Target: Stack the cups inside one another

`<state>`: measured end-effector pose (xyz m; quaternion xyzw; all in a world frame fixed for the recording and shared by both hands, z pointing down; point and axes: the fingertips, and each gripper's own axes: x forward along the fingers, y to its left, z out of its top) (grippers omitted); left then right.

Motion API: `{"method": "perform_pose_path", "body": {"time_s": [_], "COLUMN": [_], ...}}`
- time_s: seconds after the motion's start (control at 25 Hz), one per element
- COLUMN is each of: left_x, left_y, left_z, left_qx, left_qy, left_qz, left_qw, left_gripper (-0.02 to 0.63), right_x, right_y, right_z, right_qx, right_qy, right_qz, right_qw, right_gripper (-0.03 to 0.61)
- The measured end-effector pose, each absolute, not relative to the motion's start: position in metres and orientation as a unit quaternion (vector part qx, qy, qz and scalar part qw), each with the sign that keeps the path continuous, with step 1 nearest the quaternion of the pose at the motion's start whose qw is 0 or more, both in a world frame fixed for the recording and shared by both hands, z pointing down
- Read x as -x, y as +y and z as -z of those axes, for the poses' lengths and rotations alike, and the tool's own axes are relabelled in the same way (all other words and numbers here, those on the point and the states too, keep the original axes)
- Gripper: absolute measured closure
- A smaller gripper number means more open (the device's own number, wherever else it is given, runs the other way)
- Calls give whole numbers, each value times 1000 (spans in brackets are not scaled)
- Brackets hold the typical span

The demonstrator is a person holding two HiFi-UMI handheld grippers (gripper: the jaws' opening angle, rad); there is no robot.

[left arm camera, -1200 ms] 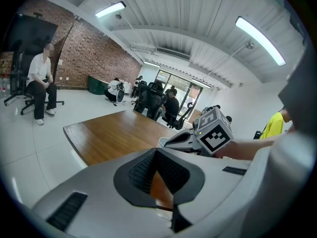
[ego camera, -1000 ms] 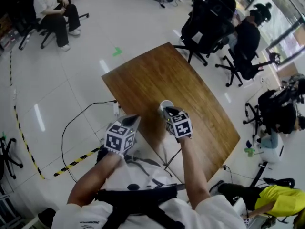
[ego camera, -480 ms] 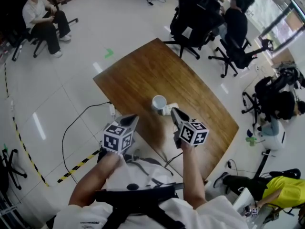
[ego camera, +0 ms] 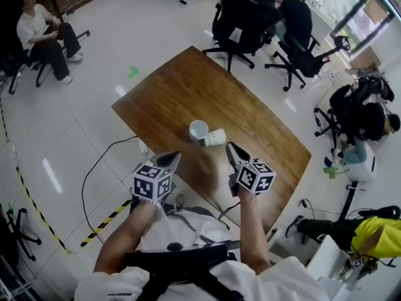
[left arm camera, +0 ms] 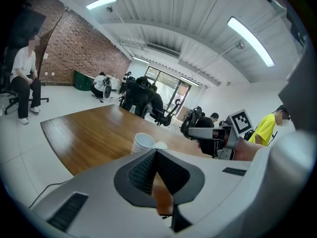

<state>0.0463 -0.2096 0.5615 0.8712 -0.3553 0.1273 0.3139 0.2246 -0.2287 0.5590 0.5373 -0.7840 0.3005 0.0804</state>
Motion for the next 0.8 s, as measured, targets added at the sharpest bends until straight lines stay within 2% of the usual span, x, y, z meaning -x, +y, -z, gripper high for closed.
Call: {"method": "perform_pose_path", "body": {"time_s": [0.24,0.52,0.8], "left_x": [-54,-59,-71], "left_y": [-210,-214,-220], "left_z": [-562,-564,-571], "left_qx": [-865,-862,-861], "left_qy": [-369,-379,-380], "left_qz": [-129,-141,-160], "left_qw": [314,306,297], "left_gripper": [618,617,617], "right_x": [-243,-257,-266], "right_y": [-226,-238,-263], "right_z": [-565,-591,-632], "right_qx": [-543,-532,-504], "right_qy": [-778,-777,-781], "right_qz": [-303,-310,-328], "right_qw": [87,130,171], "right_gripper": [513,450,432]}}
